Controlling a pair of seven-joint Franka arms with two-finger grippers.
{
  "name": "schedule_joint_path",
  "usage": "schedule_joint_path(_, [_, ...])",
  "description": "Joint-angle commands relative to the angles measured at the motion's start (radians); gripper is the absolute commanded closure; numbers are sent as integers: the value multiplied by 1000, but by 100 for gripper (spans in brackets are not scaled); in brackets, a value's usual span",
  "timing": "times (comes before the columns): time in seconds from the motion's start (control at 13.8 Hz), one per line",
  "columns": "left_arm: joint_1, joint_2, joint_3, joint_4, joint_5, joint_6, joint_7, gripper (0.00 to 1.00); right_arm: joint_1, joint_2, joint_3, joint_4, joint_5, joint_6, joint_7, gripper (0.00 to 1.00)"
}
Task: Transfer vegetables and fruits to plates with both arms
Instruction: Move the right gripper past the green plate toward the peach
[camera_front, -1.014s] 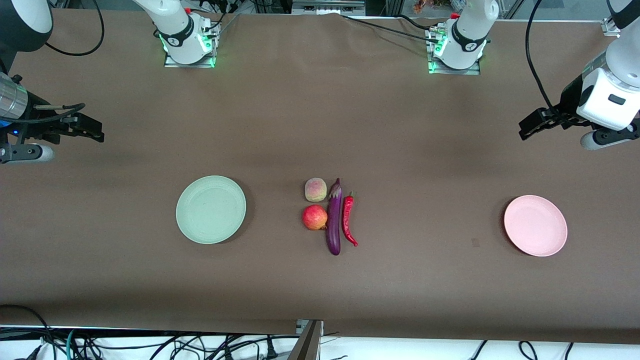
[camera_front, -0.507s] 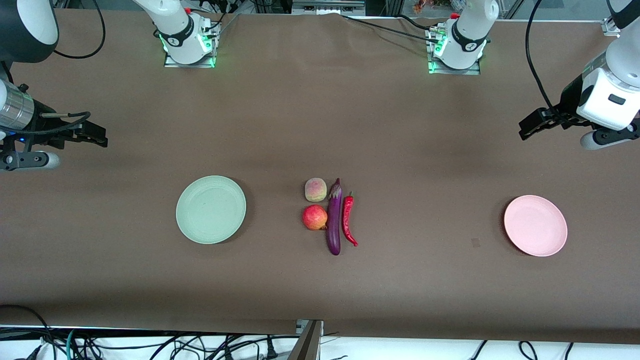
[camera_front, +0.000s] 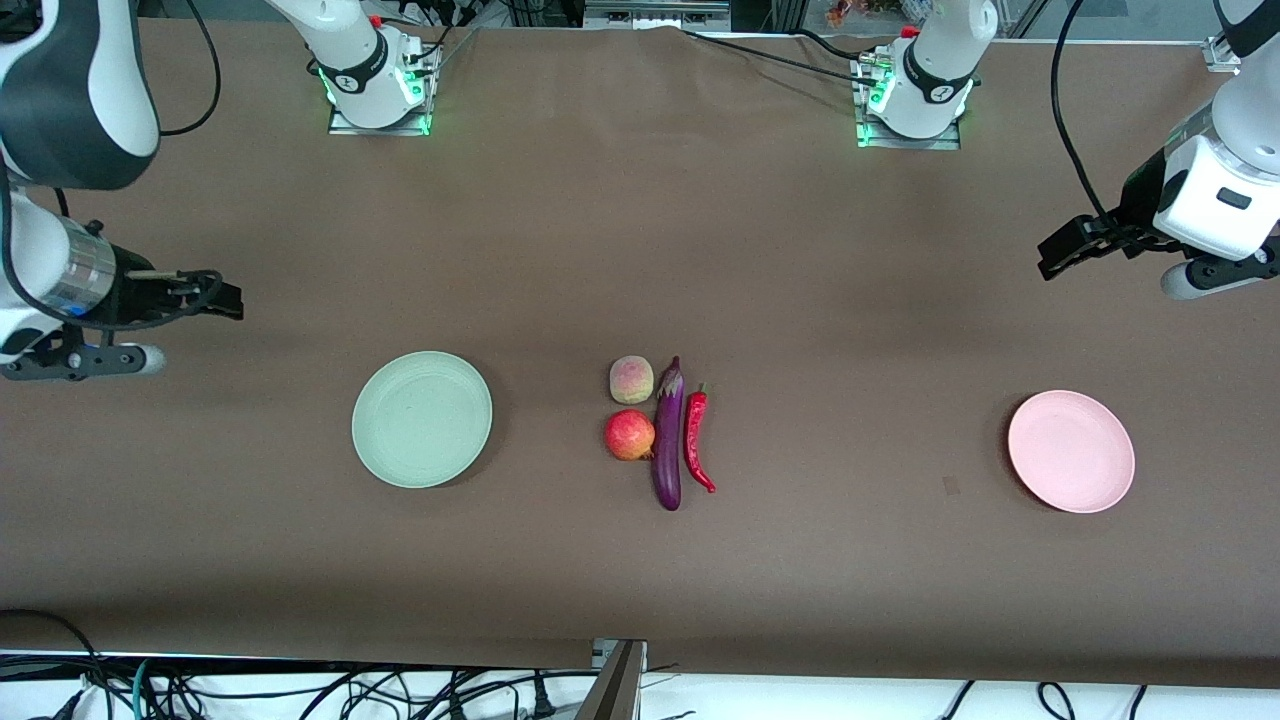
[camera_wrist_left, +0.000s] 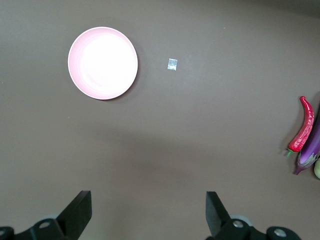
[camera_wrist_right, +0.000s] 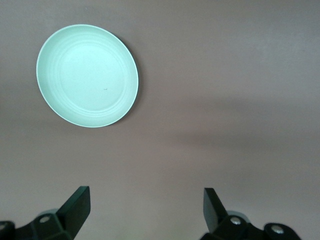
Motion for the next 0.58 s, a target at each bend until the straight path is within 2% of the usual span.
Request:
schedule_joint_path(0.0, [4, -26, -4, -24, -5, 4, -10, 0, 28, 37, 7, 6, 16, 44, 4, 0])
schedule_joint_path(0.14, [4, -24, -7, -23, -6, 11, -5, 0, 69, 57, 7, 3, 22, 71, 24, 0])
schedule_joint_path(0.51, [-5, 0, -7, -20, -13, 24, -10, 0, 84, 143, 7, 3, 83, 168, 83, 0])
